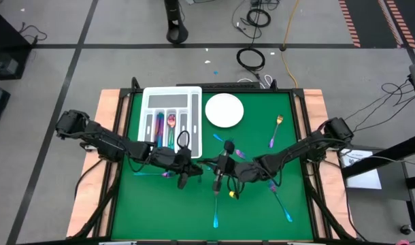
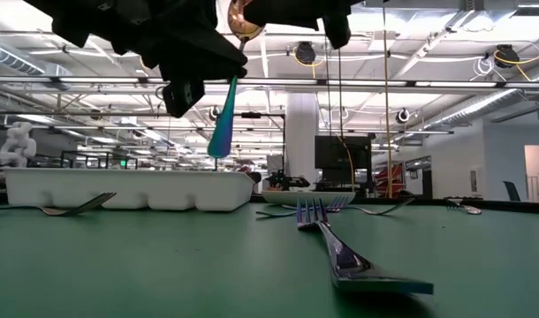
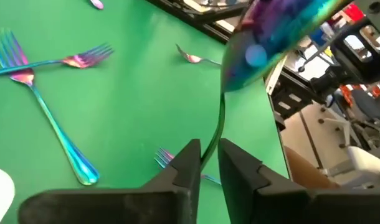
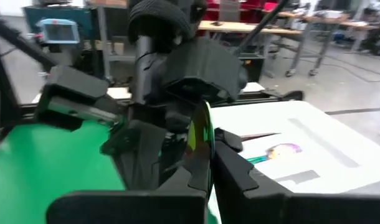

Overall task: Sort silverware
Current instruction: Put the blue spoon into the silverware tray

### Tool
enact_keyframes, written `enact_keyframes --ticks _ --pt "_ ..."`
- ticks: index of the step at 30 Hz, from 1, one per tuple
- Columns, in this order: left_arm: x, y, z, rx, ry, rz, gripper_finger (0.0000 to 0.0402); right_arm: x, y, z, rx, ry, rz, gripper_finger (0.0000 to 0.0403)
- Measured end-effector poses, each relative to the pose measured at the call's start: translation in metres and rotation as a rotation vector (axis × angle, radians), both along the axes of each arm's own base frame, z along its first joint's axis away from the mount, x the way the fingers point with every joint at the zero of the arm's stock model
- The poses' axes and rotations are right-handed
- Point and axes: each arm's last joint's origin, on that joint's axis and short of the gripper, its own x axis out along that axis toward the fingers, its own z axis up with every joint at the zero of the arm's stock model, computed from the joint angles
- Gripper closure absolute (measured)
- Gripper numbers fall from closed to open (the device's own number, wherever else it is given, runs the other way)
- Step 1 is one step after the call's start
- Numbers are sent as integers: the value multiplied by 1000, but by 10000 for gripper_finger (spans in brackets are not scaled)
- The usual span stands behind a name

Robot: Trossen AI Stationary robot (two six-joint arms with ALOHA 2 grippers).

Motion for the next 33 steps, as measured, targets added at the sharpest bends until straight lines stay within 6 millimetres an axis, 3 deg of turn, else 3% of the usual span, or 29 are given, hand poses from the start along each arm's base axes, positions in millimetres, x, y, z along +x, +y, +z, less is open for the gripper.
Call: enact_keyframes --ticks 9,17,23,27,33 --pt "0 1 1 27 -14 13 320 0 0 -1 11 3 -14 403" --pt "1 1 1 92 -35 22 392 -1 0 0 36 -11 -49 403" --pt "1 2 1 102 -38 36 397 -3 2 -1 14 -8 -92 400" --pt "1 2 1 100 -30 36 399 -3 2 -3 -10 24 -74 372" --pt "1 2 0 92 -23 40 400 -4 3 -3 -62 47 -55 289"
